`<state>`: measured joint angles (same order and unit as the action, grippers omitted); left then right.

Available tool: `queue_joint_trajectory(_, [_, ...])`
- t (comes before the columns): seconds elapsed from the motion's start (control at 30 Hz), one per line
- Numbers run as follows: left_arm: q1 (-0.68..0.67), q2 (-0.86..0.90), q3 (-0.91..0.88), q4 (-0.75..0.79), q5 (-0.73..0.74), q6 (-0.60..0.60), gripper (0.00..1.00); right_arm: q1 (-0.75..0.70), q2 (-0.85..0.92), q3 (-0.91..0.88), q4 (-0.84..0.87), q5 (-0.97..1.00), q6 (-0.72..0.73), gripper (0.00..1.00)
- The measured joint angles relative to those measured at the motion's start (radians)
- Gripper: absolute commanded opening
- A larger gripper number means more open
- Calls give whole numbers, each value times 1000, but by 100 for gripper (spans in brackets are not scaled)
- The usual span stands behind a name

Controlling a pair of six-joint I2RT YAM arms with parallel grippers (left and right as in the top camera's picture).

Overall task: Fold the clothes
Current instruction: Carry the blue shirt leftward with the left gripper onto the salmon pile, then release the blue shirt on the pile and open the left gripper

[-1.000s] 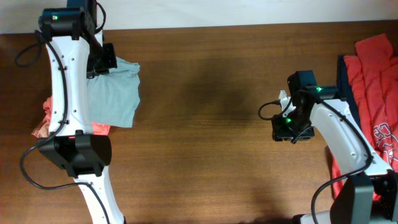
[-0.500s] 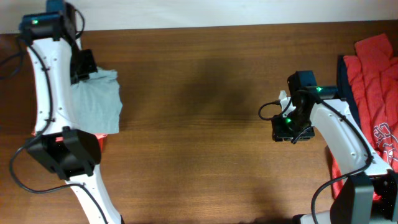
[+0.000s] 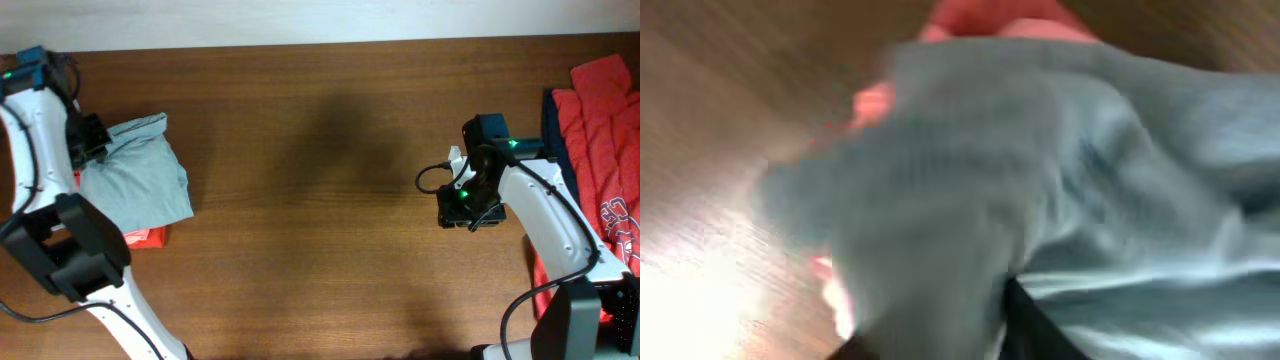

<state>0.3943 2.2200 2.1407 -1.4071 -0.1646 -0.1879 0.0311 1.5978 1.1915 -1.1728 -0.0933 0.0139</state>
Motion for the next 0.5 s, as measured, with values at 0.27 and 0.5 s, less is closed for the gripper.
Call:
queue_joint_trajectory(0.27, [109, 0, -11, 92, -7, -3, 57, 0, 0, 0, -2, 0, 0, 50])
queue_joint_trajectory(0.5, [158, 0, -11, 89, 131, 34, 50, 0, 0, 0, -1, 0, 0, 50])
